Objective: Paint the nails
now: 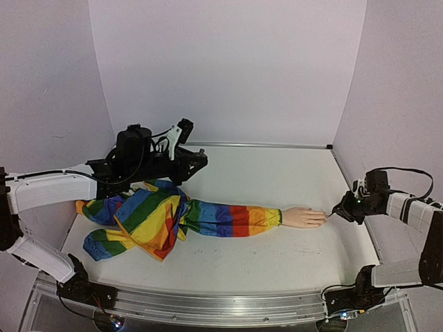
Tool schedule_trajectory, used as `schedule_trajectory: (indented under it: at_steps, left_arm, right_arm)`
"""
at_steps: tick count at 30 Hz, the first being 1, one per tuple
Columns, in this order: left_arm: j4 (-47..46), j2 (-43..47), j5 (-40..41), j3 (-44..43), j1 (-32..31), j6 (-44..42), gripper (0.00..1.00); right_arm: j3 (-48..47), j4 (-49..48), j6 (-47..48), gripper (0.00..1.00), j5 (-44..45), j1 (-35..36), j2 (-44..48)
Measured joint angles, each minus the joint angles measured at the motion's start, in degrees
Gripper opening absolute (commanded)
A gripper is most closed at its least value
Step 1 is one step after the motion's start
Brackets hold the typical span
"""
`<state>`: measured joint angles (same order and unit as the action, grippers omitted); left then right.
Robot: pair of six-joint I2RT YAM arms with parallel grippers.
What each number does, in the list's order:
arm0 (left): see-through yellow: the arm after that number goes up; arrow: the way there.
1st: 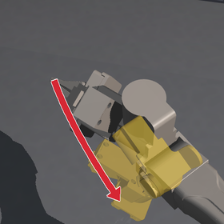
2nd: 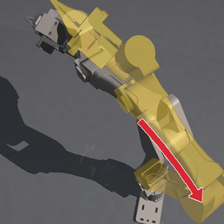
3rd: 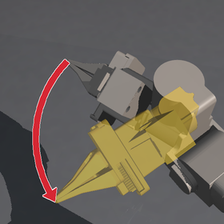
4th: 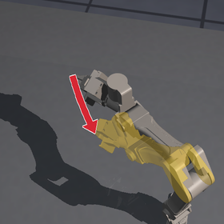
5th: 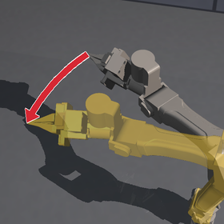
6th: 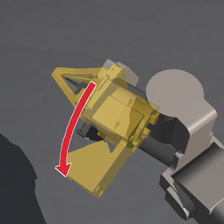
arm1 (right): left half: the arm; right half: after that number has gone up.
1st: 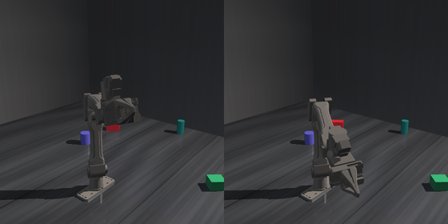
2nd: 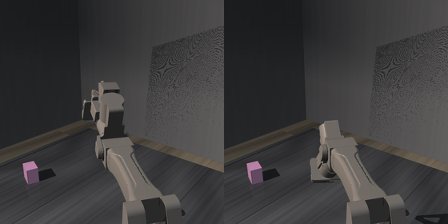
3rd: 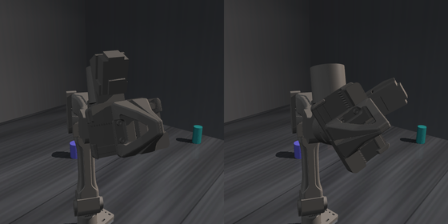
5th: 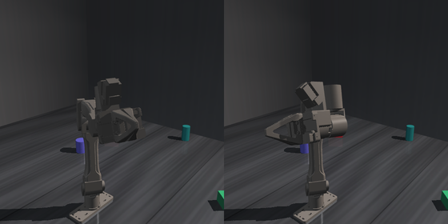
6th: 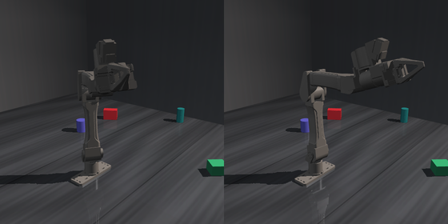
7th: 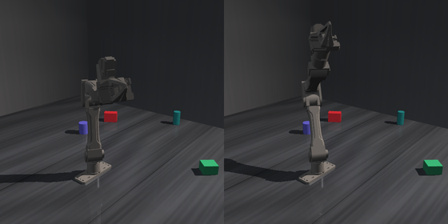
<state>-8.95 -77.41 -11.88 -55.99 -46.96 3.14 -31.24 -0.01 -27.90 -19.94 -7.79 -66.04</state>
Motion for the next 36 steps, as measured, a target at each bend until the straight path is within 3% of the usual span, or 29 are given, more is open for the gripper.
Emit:
schedule_trajectory:
  at_steps: [25, 36]
  left_arm:
    - [-0.07, -1.68, -1.42, -2.1, 0.0, -1.4, 0.0]
    - [-0.07, -1.68, -1.44, -2.1, 0.0, -1.4, 0.0]
  right_arm:
    - [2.49, -9.51, 2.49, 0.0, 1.62, -1.29, -8.22]
    - [2.49, -11.08, 3.04, 0.0, 1.6, -1.46, -7.13]
